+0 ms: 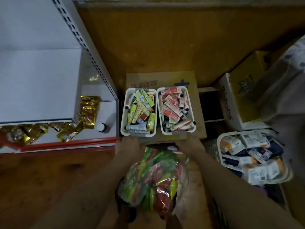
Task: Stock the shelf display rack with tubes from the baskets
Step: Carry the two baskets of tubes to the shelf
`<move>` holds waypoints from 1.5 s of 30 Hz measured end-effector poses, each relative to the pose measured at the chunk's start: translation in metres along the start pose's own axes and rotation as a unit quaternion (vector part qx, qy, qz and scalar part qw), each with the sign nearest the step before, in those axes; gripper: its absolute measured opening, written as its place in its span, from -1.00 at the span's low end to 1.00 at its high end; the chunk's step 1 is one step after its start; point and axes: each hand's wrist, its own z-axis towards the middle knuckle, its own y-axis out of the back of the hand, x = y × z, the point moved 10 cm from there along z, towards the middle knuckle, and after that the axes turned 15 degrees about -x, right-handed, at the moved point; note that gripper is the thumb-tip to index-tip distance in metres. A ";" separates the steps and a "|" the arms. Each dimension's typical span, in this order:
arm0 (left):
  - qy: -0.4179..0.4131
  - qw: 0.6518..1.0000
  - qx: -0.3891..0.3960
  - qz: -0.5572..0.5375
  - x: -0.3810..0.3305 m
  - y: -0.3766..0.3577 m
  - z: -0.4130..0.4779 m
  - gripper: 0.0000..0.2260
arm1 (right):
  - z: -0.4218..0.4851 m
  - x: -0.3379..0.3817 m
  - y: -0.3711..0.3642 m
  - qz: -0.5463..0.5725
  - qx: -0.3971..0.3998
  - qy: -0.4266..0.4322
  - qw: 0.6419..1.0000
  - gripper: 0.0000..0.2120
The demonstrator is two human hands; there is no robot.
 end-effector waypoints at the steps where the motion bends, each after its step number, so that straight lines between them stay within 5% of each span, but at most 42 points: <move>1: 0.005 0.999 0.004 0.033 -0.003 -0.006 0.004 -0.53 | 0.008 -0.013 -0.002 0.000 -0.010 -0.034 0.999 -0.70; 3: -0.021 0.994 -0.004 0.106 -0.012 -0.022 0.011 -0.49 | 0.020 -0.033 -0.011 -0.014 -0.010 -0.084 0.996 -0.47; 5: -0.043 0.992 -0.015 0.116 -0.022 -0.033 0.019 -0.45 | 0.027 -0.042 -0.023 0.079 0.002 -0.141 0.987 -0.63; 7: -0.025 0.996 -0.038 0.077 -0.023 -0.040 0.026 -0.47 | 0.031 -0.045 -0.042 0.252 0.032 -0.243 0.936 -0.70; 9: 0.044 0.998 -0.054 0.003 -0.011 -0.050 0.027 -0.47 | 0.033 -0.048 -0.058 0.359 0.048 -0.326 0.873 -0.58; 15: 0.241 0.937 0.008 -0.253 0.032 -0.114 0.031 -0.15 | 0.051 -0.044 -0.099 0.447 0.030 -0.376 0.811 -0.63; 17: 0.308 0.845 0.021 -0.436 0.026 -0.124 0.038 -0.36 | 0.058 -0.041 -0.106 0.484 0.015 -0.378 0.789 -0.63; 20: 0.440 0.645 0.096 -0.617 0.015 -0.151 0.034 -0.50 | 0.061 -0.039 -0.115 0.531 0.011 -0.392 0.751 -0.65; 25: 0.425 0.479 0.180 -0.747 -0.005 -0.172 0.044 -0.85 | 0.066 -0.036 -0.118 0.584 0.042 -0.372 0.721 -0.88; 30: 0.459 0.310 0.127 -0.823 -0.014 -0.171 0.063 -0.76 | 0.071 -0.032 -0.124 0.607 0.066 -0.387 0.691 -0.83; 45: 0.505 0.302 0.052 -0.807 -0.005 -0.168 0.060 -0.59 | 0.081 -0.046 -0.132 0.627 0.013 -0.385 0.677 -0.56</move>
